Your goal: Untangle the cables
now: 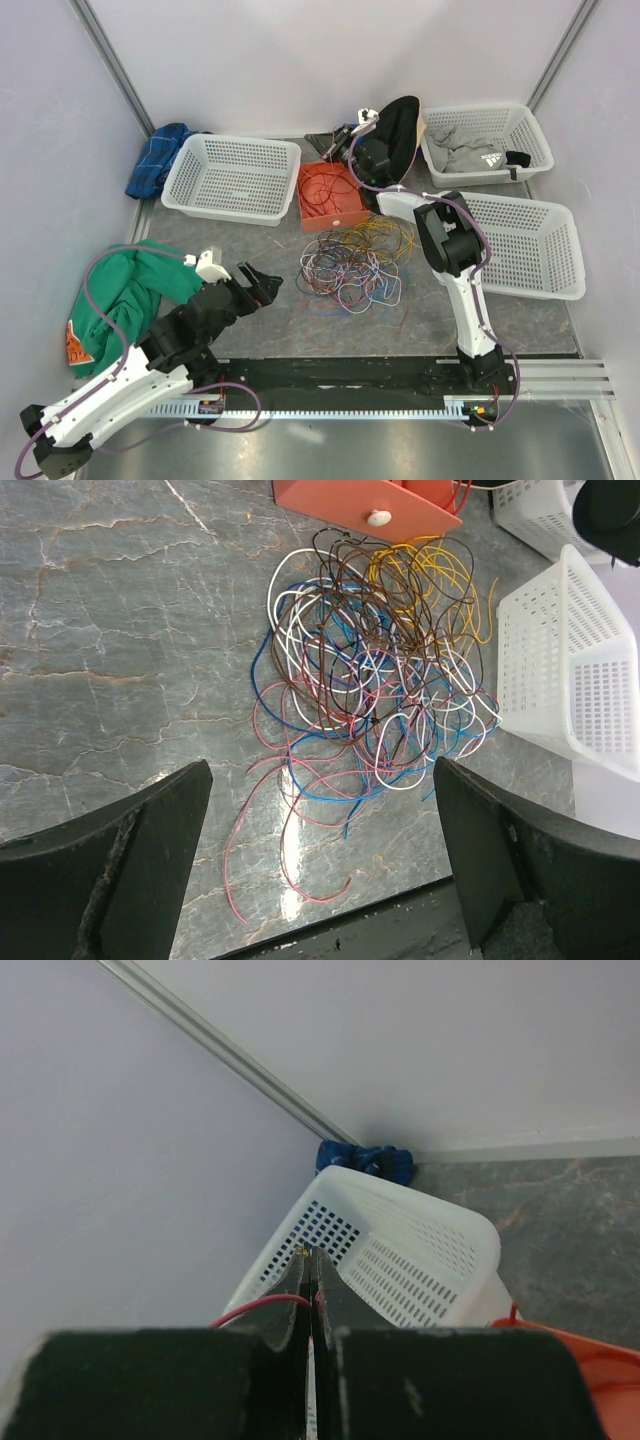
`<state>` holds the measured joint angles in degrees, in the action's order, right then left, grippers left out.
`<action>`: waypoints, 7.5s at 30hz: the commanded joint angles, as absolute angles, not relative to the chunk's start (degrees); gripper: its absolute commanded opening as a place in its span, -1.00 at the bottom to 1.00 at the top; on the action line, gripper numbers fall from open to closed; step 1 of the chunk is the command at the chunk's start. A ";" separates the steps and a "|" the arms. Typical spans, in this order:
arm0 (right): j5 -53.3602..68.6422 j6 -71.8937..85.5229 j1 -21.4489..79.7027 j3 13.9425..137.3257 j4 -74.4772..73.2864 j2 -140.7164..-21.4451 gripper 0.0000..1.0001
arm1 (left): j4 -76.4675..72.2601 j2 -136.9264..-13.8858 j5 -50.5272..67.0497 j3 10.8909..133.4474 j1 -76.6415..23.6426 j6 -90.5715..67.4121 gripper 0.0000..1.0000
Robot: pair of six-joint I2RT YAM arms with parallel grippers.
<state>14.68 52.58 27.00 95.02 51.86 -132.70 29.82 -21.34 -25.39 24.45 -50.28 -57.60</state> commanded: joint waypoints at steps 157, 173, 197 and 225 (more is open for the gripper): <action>-22.50 26.37 45.35 27.33 -7.91 -41.75 -0.21 | -3.34 -95.18 -31.64 44.21 -60.21 -39.90 0.77; -18.82 26.02 45.35 28.38 -4.58 -44.82 -0.18 | 8.25 -73.58 -38.76 29.28 -60.21 -47.37 -0.97; -10.73 17.67 56.87 58.97 4.75 -95.08 0.08 | 32.84 -51.33 -43.94 29.27 -60.21 -61.68 0.42; -19.33 15.91 58.35 62.58 0.09 -90.46 -1.00 | 38.41 -40.70 -42.01 24.96 -60.12 -70.84 0.38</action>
